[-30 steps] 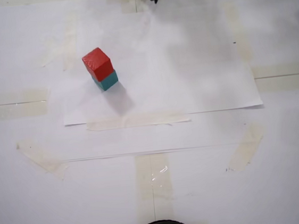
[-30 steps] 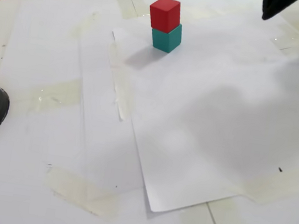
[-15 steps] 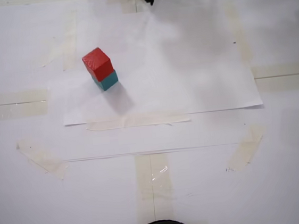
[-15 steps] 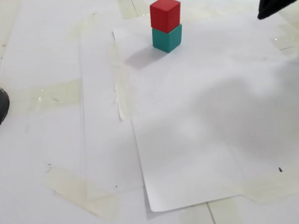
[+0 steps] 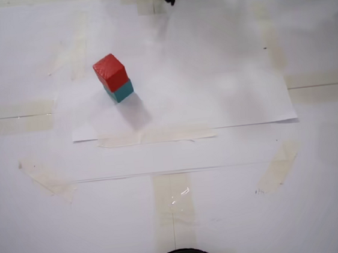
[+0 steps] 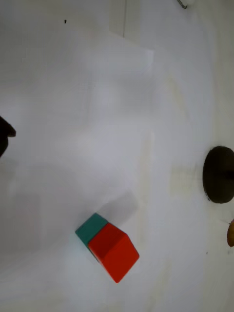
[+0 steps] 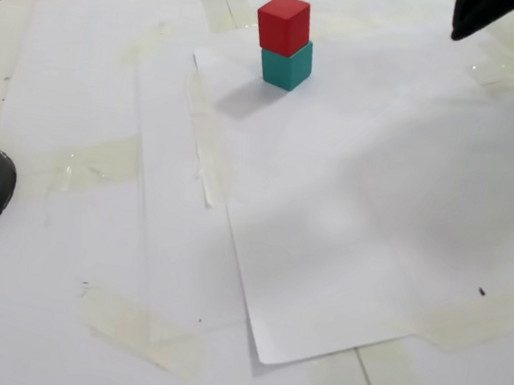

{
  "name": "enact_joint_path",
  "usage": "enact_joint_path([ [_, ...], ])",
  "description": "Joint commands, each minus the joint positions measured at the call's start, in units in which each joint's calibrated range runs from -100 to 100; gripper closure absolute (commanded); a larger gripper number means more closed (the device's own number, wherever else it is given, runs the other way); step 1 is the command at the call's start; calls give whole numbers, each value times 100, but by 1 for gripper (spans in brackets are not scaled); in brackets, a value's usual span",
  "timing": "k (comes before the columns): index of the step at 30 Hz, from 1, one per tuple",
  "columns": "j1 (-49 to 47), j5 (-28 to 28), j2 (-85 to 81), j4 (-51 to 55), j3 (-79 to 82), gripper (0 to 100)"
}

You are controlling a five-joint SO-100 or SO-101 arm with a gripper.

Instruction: Put the red cube on the top of the blue cube.

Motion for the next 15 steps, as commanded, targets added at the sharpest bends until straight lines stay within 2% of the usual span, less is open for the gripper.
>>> enact_joint_path([
  [1,-56,5,-64,-98,74,100],
  [15,-48,-39,-64,-440,382,100],
])
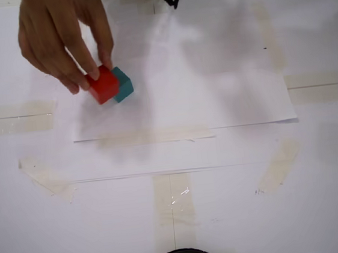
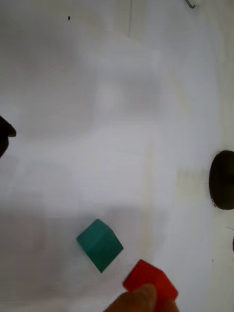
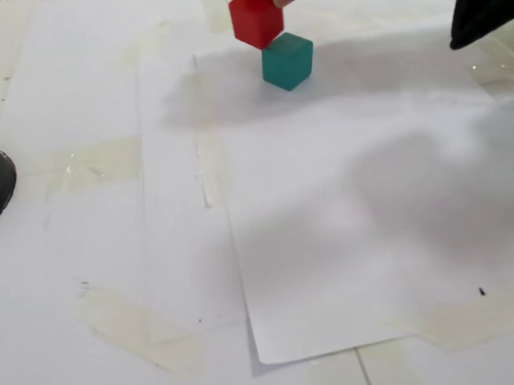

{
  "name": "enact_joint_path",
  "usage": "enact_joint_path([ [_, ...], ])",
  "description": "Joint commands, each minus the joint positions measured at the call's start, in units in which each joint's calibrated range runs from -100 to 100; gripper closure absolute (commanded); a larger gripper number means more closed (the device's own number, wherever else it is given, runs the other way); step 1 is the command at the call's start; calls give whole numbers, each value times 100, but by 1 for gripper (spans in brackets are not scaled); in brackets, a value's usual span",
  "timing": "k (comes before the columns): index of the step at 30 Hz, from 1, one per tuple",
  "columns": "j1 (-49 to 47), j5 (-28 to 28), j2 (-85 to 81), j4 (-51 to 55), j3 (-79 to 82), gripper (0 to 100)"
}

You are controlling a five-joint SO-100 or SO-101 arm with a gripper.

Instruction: Put the red cube on the top of the blue cube.

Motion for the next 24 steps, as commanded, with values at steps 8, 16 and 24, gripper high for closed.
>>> enact_joint_path([
  [8,78,-68,-64,-205,184,100],
  [16,131,-54,-64,-164,193,100],
  [24,124,-63,-64,-196,248,100],
])
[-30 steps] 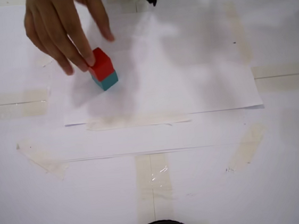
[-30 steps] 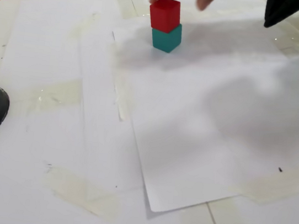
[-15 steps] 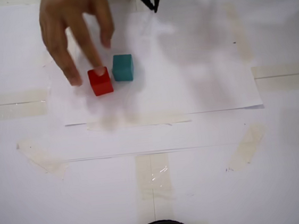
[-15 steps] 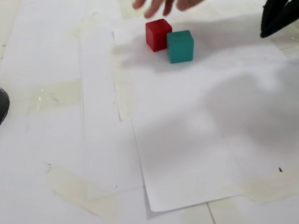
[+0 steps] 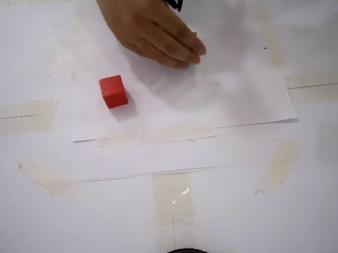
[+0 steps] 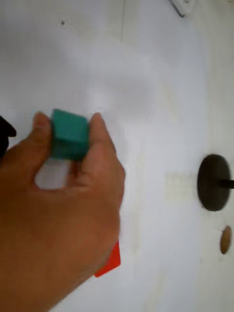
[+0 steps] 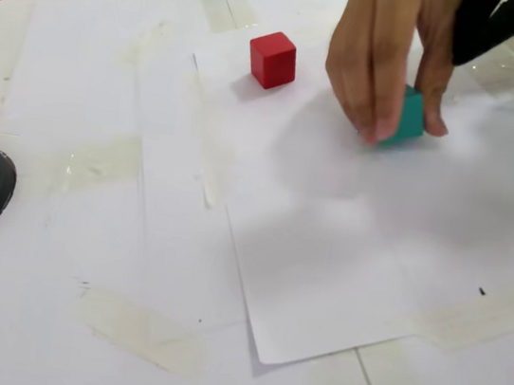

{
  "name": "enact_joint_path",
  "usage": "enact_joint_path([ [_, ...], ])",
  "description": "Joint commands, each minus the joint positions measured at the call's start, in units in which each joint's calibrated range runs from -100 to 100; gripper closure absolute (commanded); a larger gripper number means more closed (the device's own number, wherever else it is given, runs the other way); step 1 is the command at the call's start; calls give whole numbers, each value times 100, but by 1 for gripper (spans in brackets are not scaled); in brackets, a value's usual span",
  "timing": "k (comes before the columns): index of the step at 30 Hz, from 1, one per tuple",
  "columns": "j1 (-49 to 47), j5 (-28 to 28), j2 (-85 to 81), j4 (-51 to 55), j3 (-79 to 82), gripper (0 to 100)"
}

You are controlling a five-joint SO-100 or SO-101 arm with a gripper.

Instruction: Put the red cube on the top of the blue cube.

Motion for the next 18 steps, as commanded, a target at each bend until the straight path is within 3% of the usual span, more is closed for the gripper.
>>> enact_joint_path([
  [1,50,-24,15,-107,31,100],
  [18,96,-39,15,-327,412,100],
])
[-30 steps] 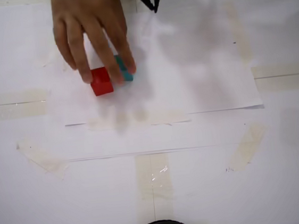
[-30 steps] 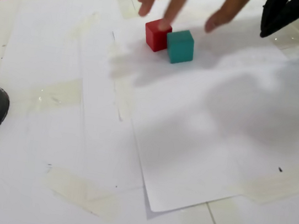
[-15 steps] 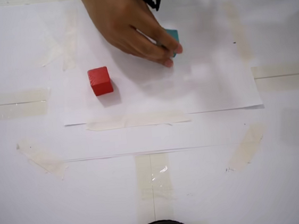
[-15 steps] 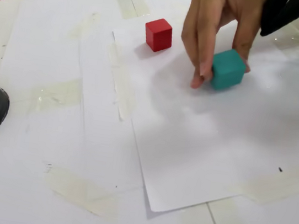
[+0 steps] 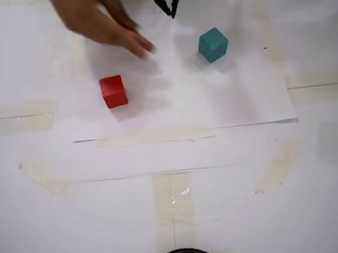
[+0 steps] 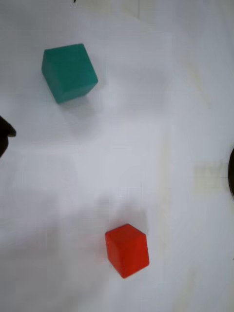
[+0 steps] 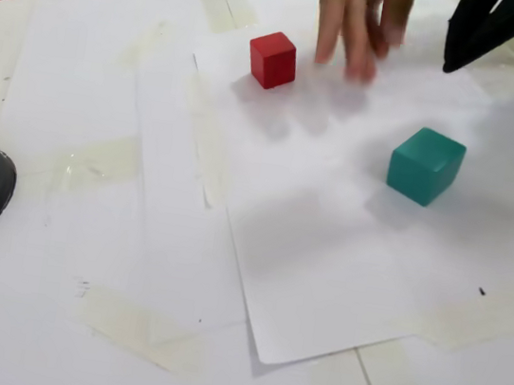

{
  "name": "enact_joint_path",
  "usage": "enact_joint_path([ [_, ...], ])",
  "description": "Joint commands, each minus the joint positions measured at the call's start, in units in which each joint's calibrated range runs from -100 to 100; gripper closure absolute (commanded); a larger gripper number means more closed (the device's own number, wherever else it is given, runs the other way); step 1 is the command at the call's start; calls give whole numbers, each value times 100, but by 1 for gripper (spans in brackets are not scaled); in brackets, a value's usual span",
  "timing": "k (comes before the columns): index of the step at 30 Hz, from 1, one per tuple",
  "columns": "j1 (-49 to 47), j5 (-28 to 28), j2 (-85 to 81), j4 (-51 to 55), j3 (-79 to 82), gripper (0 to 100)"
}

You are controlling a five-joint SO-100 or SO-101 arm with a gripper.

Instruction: Put the red cube on the top of the blue cube.

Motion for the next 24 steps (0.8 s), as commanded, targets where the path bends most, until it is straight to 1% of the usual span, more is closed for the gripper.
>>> enact_joint_path([
  [1,1,-39,-64,-344,214,100],
  [4,54,-39,-64,-482,450,100],
  [10,-45,-93,-64,-515,395,100],
  [16,-22,5,-64,-474,341,100],
  [19,92,215,-64,-311,50,100],
  [22,205,283,-55,203,-558,100],
  [24,296,313,194,301,-948,100],
])
